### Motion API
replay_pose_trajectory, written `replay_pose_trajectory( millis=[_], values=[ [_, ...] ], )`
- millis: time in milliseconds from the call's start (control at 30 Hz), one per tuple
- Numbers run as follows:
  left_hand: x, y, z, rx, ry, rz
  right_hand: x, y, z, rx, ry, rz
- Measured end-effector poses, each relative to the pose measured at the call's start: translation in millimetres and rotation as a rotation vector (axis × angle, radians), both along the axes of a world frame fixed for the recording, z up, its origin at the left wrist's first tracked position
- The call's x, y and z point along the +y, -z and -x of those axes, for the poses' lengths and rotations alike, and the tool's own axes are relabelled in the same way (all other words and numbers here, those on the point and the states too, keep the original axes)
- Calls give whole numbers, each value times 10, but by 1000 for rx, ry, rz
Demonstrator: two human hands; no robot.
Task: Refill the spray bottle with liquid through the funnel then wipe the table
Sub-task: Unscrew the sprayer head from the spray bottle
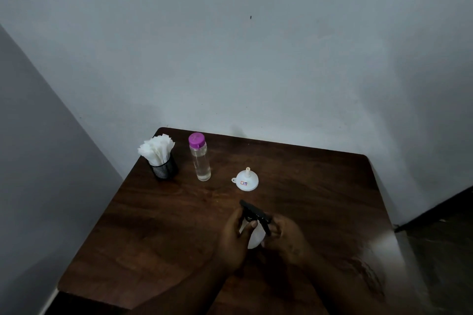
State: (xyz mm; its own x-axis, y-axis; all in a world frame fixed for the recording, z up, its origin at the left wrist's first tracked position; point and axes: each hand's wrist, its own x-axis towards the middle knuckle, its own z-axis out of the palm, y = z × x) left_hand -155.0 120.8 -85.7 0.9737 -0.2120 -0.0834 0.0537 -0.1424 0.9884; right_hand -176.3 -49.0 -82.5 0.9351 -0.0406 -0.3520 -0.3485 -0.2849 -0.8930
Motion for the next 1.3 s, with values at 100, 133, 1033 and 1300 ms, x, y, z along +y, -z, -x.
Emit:
replay_pose_trajectory(
  millis=[100,133,1033,1300],
  values=[
    [10,17,5,31,24,3,79,85,-7,7,52,2],
    [14,25,9,39,36,6,107,118,-8,11,66,1],
    [-157,-47,84,107,-303,15,328,270,-4,-134,233,185],
    [-248,-45,74,76,-368,-82,350,257,12,-68,277,101]
  ],
)
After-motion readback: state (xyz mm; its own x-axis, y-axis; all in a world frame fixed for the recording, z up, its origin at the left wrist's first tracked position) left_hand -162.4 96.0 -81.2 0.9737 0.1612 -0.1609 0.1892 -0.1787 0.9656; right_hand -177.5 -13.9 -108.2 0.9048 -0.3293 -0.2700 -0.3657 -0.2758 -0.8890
